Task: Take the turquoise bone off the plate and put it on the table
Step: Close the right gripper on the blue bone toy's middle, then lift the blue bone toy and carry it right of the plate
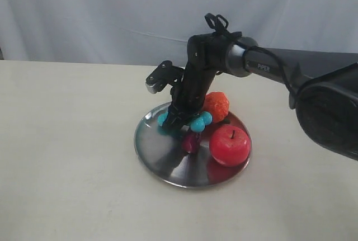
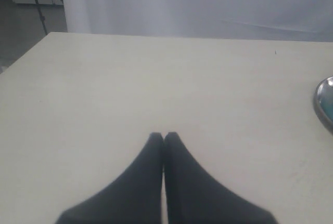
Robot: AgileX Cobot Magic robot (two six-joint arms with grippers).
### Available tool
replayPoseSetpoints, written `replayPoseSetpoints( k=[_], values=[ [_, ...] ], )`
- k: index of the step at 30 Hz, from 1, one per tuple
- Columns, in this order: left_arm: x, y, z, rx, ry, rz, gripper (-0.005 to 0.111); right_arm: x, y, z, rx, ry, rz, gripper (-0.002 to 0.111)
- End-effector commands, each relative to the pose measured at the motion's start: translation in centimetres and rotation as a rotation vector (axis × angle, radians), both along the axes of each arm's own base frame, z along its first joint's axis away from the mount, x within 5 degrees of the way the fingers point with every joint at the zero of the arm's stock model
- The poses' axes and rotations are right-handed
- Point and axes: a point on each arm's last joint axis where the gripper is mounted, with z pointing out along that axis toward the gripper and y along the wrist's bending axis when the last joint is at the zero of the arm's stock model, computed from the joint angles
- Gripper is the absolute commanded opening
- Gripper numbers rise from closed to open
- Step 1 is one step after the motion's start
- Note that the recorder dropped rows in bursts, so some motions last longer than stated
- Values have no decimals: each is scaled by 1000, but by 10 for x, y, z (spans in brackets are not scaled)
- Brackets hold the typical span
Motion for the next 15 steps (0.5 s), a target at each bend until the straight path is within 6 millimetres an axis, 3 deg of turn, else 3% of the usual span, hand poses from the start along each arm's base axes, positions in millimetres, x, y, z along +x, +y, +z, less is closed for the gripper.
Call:
replayPoseSetpoints(
  k=[1, 6, 15],
  values=[
    [0, 0, 0, -6, -5, 5, 0, 0, -3, 16, -7, -38, 5, 0],
    [0, 0, 0, -6, -5, 5, 0, -1, -3, 43, 17, -99, -42, 0],
    [0, 0, 0, -6, -5, 5, 0, -19, -6, 125, 77, -218, -161, 0]
  ],
)
